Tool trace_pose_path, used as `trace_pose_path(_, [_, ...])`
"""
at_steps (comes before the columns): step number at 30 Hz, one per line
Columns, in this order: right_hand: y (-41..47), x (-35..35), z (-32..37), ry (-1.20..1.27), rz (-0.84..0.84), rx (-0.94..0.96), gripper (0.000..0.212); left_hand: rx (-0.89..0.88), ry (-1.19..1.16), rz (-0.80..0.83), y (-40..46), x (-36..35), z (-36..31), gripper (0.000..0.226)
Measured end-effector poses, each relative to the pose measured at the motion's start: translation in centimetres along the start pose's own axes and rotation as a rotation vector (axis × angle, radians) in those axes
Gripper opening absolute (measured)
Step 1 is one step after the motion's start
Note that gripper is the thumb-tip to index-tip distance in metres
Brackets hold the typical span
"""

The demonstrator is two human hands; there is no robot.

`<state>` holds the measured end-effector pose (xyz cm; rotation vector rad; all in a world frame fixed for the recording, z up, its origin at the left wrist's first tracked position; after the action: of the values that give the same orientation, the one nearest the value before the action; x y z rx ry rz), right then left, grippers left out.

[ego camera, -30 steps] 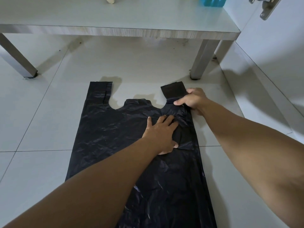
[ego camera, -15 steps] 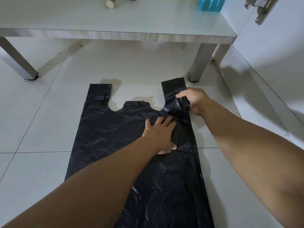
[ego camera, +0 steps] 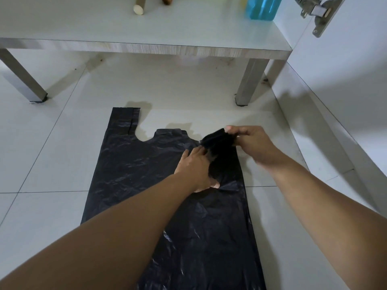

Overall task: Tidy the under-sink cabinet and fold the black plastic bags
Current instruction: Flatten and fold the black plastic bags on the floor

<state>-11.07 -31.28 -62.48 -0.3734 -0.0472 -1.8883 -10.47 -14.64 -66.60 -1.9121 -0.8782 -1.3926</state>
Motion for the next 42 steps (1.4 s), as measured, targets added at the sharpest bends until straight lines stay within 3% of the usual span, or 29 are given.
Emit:
trace_pose_path(3, [-2.0,0.0,-0.3,-0.100,0.051,0.025,0.032,0.028,-0.026,-0.024,-1.2,-0.5,0.9,0.091])
trace_pose_path(7, [-2.7,0.2,-1.8,-0.365,0.069,0.016,0.043,0.013,-0.084,-0.057,-2.7,-0.1,2.0,0.068])
trace_pose_path(10, [-2.6,0.1,-3.0,-0.573,0.133,-0.002,0.059,0.062,-0.187,-0.142,-3.7,0.9,2.3,0.067])
trace_pose_path(13, [-2.6,0.1,-3.5,-0.683,0.092,0.016,0.055,0.060,-0.224,-0.172,-4.3,1.5,2.0,0.068])
trace_pose_path(15, [-2.9,0.0,-3.3,-0.740,-0.066,0.176,0.042,0.040,-0.203,-0.160,-4.4,1.5,2.0,0.066])
trace_pose_path(17, [-3.4,-0.7,-2.7,-0.762,-0.185,0.449,0.031,0.036,-0.171,-0.140,-4.4,1.4,2.2,0.063])
trace_pose_path(19, [-4.0,-2.1,-1.9,-0.839,-0.138,0.550,0.028,0.037,-0.130,-0.130,-4.5,1.3,2.5,0.061])
trace_pose_path(23, [-3.9,-5.4,-1.7,-1.143,0.007,0.506,0.054,0.063,-0.025,-0.111,-4.7,0.9,2.8,0.066])
trace_pose_path(28, [-3.4,-6.5,-3.9,-1.266,0.093,0.319,0.081,0.174,0.037,-0.051,-5.1,0.5,3.7,0.076])
trace_pose_path(31, [-4.0,-5.8,-5.3,-1.305,0.158,0.319,0.092,0.205,0.045,0.012,-5.3,0.4,4.5,0.081])
trace_pose_path(38, [-4.2,-4.6,-6.0,-1.301,0.209,0.387,0.100,0.197,0.058,0.060,-5.0,0.3,5.1,0.085])
trace_pose_path(42, [-4.4,-5.0,-5.2,-1.319,0.138,0.425,0.100,0.190,0.014,0.057,-5.1,0.6,5.2,0.081])
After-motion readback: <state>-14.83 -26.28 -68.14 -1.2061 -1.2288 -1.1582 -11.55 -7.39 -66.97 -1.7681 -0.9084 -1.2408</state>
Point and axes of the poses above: each hand's wrist, its own y-axis towards the middle knuckle, its own x-axis out of the back of the hand, z = x × y, the point moved 2 cm from there along y, towards the middle knuckle, and after that the axes turned 10 degrees about -z, right-handed, at the moved point
